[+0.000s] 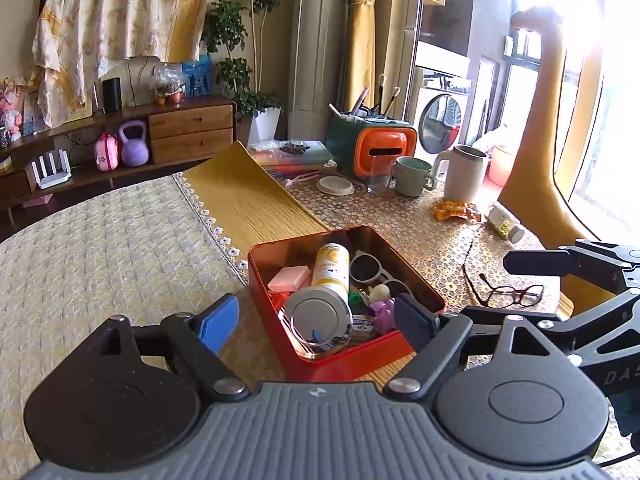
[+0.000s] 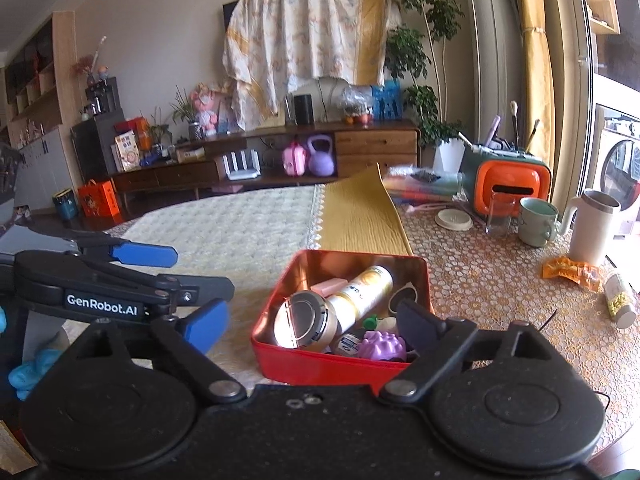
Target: Organize rigid objects
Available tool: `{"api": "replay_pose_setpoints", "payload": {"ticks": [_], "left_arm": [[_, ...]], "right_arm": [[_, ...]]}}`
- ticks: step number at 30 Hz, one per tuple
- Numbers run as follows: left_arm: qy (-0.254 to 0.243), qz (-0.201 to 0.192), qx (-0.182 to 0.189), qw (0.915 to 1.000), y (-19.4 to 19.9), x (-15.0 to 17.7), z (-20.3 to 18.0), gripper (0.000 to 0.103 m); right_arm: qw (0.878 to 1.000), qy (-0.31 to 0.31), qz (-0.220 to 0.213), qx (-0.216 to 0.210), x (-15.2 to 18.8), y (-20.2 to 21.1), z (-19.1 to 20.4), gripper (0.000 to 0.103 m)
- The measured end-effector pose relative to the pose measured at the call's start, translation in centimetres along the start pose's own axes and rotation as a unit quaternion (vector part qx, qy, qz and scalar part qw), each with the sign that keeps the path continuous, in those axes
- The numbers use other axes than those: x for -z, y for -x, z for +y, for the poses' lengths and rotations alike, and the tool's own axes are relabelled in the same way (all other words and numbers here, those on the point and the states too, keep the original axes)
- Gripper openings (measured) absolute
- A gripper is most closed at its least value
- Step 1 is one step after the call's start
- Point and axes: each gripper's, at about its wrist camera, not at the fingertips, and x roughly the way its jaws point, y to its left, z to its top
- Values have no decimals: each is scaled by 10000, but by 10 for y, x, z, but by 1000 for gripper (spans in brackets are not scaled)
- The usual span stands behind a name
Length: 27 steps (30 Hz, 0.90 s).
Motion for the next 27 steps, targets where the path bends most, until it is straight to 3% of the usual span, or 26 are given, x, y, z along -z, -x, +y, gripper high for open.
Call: {"api": "replay_pose_setpoints", "payload": {"ticks": [10,15,27], "left_arm": [[-1,-28,133,9999,12,14,-11,87],[73,-36,228,9997,14,19,-11,102],[6,-48,203,9998,17,25,-18,102]], "right_arm": [[9993,-125,-334,-73,7,21,-1,103],[9988,-385,-287,-59,14,24,-6,103],[9963,-809,-282,-48,24,31,-15,103]]}}
